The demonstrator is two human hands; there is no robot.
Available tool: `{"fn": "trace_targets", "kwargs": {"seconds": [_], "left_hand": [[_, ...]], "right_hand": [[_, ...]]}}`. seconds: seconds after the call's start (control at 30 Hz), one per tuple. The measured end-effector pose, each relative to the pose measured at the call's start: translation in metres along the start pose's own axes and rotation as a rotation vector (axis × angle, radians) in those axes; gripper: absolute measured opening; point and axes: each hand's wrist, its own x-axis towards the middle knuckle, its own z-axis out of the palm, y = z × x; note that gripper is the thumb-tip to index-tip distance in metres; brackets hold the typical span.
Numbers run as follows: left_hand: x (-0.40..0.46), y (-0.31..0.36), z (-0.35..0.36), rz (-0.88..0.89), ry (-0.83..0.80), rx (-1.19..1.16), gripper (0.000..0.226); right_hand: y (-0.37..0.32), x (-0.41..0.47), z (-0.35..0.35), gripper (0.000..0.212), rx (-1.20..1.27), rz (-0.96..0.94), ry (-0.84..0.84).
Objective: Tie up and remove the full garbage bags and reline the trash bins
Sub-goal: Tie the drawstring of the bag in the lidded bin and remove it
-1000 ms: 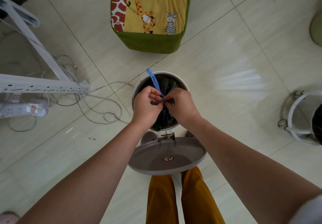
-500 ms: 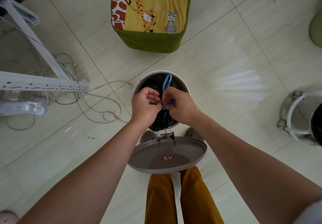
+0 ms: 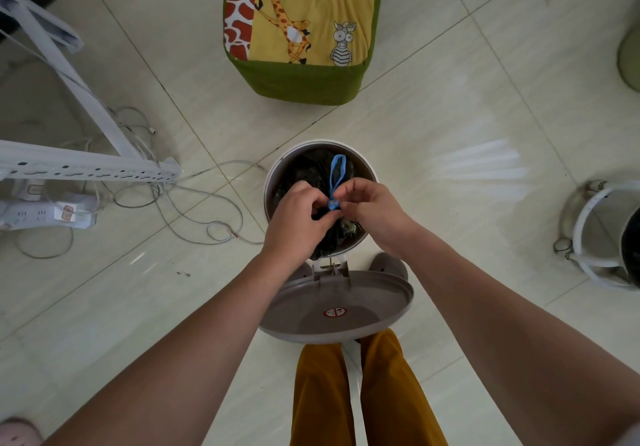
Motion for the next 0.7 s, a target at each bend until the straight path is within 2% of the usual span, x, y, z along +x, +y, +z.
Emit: {"fn": "trace_targets", "kwargs": {"seconds": [0.13,0.23,0.3,0.4,0.5,0.63,0.7], "left_hand": [[-0.003,0.003,0.002,0.039,0.043,0.132,0.02],[-0.004,0.003,-0.002,0.104,-0.005,0.139,0.028],[-0.004,0.003,-0.008,0.142,-0.054,0.13,0.028],[-0.002,-0.002,-0.022,0.236,-0.112,0.208,0.024],[0.0,-0.015,-0.031,0.282,-0.172,0.326,0.026],[0.001,-0.024,-0.022,0.206,-0.191,0.377,0.025],[0.001,-0.028,-0.019,0.167,-0.148,0.284,0.024]], "right_hand": [[-0.004,0.002,-0.003,0.023,-0.083,-0.016,0.018],[-0.005,0.0,-0.007,0.015,-0.205,-0.048,0.125],[-0.006,-0.001,-0.01,0.022,-0.338,-0.117,0.161],[-0.011,0.003,-0.014,0.042,-0.58,-0.274,0.101],[-0.01,0.01,-0.018,0.041,-0.745,-0.324,0.018],[0.007,0.017,-0.019,0.031,-0.644,-0.154,0.197],[0.009,0.016,-0.021,0.032,-0.599,-0.147,0.241]]}}
